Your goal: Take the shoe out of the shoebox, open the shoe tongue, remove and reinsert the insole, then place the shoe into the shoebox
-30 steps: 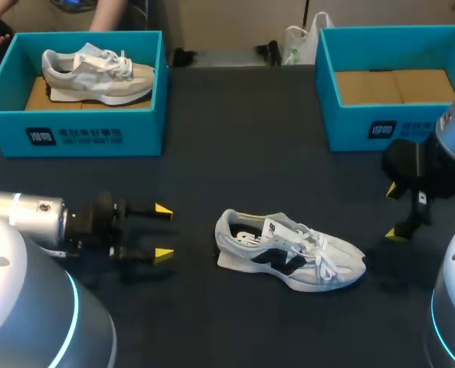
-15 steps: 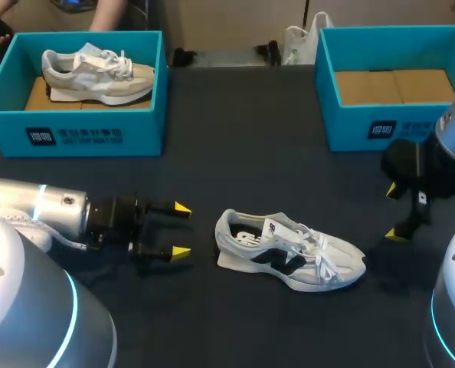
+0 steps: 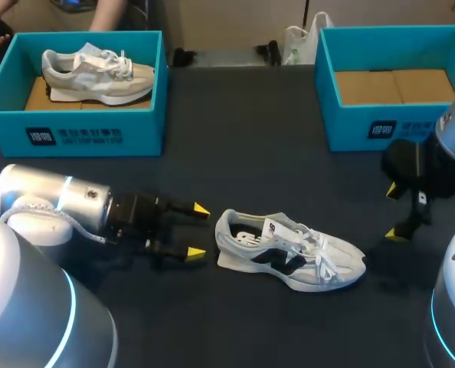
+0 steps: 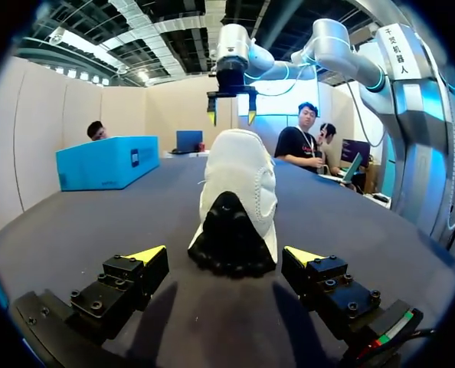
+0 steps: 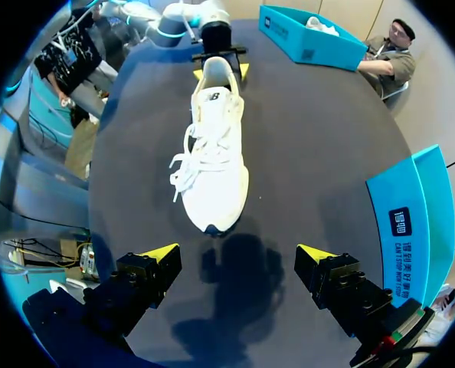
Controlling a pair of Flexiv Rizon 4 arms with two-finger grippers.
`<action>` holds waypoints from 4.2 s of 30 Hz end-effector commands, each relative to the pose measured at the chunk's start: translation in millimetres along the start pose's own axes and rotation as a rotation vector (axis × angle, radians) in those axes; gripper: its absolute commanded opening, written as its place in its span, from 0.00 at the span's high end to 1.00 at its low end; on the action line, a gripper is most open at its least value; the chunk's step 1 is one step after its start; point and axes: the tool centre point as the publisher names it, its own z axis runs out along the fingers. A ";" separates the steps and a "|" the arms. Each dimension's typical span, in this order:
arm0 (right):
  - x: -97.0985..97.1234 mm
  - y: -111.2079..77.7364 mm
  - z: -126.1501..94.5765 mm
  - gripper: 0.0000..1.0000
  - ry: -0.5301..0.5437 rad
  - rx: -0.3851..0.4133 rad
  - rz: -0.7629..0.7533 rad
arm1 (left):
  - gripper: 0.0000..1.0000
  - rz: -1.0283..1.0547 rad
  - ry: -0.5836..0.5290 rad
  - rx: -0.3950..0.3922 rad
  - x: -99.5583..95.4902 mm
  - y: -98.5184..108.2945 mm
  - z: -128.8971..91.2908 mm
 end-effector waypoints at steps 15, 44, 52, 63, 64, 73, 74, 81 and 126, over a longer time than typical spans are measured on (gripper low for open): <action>0.6 0.7 1.0 0.00 -0.002 0.003 0.001 | 0.00 0.028 0.078 0.012 2.9 -7.5 35.0; 0.6 0.7 1.0 0.00 -0.002 0.003 0.001 | 0.00 -0.017 0.175 0.059 0.6 -8.6 55.6; 0.6 0.7 1.0 0.00 -0.002 0.003 0.001 | 0.00 -0.015 0.190 0.063 7.3 -9.7 62.2; 0.6 0.7 1.0 0.00 -0.002 0.003 0.001 | 0.00 -0.007 0.191 0.077 8.5 -15.3 68.1; 0.6 0.7 1.0 0.00 -0.002 0.003 0.001 | 0.00 -0.007 0.192 0.077 9.0 -15.7 69.0; 0.6 0.7 1.0 0.00 -0.002 0.003 0.001 | 0.00 -0.011 0.202 0.077 13.7 -15.6 78.2; 0.6 0.7 1.0 0.00 -0.002 0.003 0.001 | 0.00 -0.012 0.203 0.078 14.0 -15.6 78.7; 0.6 0.7 1.0 0.00 -0.002 0.003 0.001 | 0.00 -0.012 0.195 0.087 15.3 -16.7 81.0; 0.6 0.7 1.0 0.00 -0.002 0.003 0.001 | 1.00 -0.054 -0.008 0.151 6.7 -6.8 42.0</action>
